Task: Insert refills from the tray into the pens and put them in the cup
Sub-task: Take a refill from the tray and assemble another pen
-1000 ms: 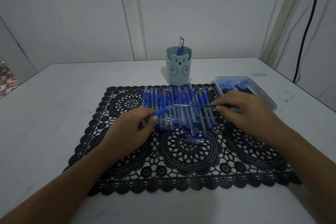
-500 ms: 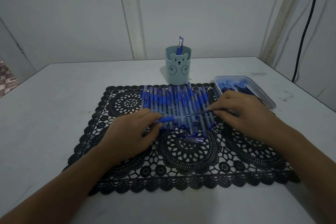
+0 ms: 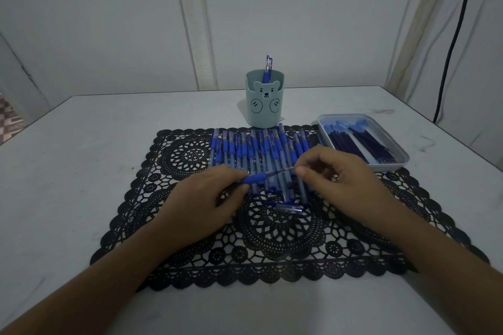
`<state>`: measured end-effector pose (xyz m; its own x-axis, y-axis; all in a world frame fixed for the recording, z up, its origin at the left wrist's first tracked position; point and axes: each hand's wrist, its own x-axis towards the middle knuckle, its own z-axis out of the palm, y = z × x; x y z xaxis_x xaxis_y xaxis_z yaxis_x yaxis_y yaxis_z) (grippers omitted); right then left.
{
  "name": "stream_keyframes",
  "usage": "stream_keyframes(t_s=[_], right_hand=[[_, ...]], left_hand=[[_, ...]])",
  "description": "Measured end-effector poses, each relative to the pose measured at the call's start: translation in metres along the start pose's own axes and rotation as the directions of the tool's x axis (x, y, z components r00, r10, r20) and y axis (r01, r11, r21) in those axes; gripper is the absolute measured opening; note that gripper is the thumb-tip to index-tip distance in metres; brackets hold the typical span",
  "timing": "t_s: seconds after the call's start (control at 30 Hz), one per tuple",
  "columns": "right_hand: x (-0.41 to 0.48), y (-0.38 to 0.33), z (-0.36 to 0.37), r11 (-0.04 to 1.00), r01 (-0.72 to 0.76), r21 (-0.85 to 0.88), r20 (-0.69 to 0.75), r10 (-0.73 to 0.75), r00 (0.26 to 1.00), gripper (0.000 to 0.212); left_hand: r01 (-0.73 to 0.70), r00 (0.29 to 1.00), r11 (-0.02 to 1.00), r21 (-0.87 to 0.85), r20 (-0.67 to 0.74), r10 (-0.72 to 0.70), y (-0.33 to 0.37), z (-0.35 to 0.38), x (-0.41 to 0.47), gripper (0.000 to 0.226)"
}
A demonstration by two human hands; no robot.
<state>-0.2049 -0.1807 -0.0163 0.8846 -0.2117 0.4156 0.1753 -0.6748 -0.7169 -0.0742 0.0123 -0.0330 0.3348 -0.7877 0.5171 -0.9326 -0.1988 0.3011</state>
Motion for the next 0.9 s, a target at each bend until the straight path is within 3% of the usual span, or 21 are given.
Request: stream_keyframes(t_s=[0.17,0.3,0.37,0.5,0.67,0.9], right_hand=[[0.000,-0.003,0.009,0.998,0.054,-0.035,0.006,-0.053,0.999,0.006],[0.002,0.000,0.005,0.999,-0.020,-0.042,0.034,0.021,0.999,0.011],[0.004,0.006,0.005,0.983,-0.007,-0.185,0.060,0.019,0.998,0.014],[0.007,0.013,0.016,0.866,0.181,-0.466,0.217,-0.087,0.972,0.014],[0.017,0.002,0.023,0.799,0.235,-0.553,0.262,-0.101,0.960,0.027],[0.019,-0.006,0.026,0.758,0.269,-0.594,0.335,-0.070,0.940,0.023]], left_hand=[[-0.019,1.000,1.000,-0.004,0.016,0.019,0.004,0.000,0.000,0.029],[0.012,1.000,1.000,-0.005,0.007,-0.012,0.000,0.000,0.000,0.033],[0.040,0.999,0.999,-0.008,-0.003,-0.040,-0.003,0.000,0.001,0.034],[0.082,0.996,0.997,-0.017,-0.023,-0.082,-0.010,0.000,0.002,0.038],[0.084,0.996,0.996,-0.001,-0.029,-0.084,-0.012,0.001,0.002,0.040],[0.086,0.996,0.996,0.010,-0.014,-0.086,-0.013,0.002,0.001,0.041]])
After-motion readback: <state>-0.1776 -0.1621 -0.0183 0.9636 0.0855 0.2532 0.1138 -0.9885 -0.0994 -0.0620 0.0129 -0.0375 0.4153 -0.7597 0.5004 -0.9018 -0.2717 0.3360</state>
